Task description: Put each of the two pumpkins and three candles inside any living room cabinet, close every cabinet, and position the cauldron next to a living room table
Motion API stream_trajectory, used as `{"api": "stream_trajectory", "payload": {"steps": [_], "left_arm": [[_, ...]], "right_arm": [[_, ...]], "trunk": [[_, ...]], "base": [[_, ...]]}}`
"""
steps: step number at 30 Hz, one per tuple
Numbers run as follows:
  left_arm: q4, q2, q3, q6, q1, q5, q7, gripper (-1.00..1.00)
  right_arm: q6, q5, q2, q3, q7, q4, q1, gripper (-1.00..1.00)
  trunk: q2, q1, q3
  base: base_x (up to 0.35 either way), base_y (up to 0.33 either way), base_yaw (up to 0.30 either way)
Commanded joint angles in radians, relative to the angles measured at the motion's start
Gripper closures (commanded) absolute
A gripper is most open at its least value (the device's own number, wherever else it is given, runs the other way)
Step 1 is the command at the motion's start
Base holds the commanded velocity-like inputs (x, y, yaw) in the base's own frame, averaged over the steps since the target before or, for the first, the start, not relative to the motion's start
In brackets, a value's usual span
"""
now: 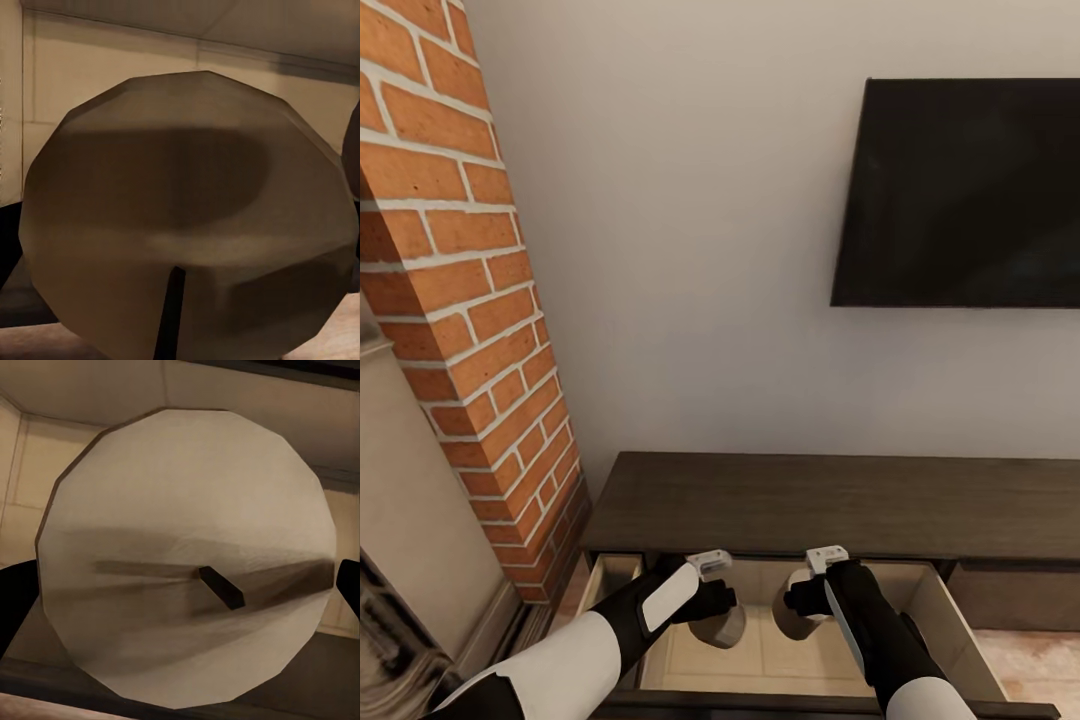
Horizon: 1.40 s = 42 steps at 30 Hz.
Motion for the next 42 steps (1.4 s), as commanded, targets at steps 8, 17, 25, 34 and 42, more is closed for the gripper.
{"api": "stream_trajectory", "payload": {"steps": [8, 17, 25, 34, 42], "left_arm": [[0.0, 0.002, -0.01, 0.007, -0.003, -0.005, 0.031, 1.0], [-0.003, 0.001, -0.009, 0.017, -0.017, 0.005, 0.109, 1.0], [0.001, 0.0, -0.011, -0.042, -0.01, 0.001, 0.106, 1.0], [0.003, -0.003, -0.013, -0.056, -0.009, -0.004, 0.097, 1.0], [0.006, -0.003, -0.012, -0.039, -0.01, 0.002, 0.088, 1.0]], "right_arm": [[-0.033, 0.013, 0.002, -0.004, -0.02, 0.054, -0.003, 1.0], [-0.074, -0.002, 0.012, -0.005, -0.134, 0.1, -0.033, 1.0], [-0.075, -0.003, 0.012, -0.004, -0.134, 0.1, -0.034, 1.0], [-0.077, 0.0, 0.014, -0.003, -0.136, 0.101, -0.036, 1.0], [-0.078, -0.001, 0.015, -0.006, -0.136, 0.109, -0.059, 1.0]], "trunk": [[-0.001, 0.0, -0.012], [-0.001, 0.0, -0.023], [-0.001, 0.0, -0.027], [-0.001, 0.0, -0.04], [-0.001, 0.0, -0.053]], "base": [[0.0, 0.0, 0.0], [0.0, 0.0, 0.0], [0.0, 0.0, 0.0], [0.0, 0.0, 0.0], [0.0, 0.0, 0.0]]}}
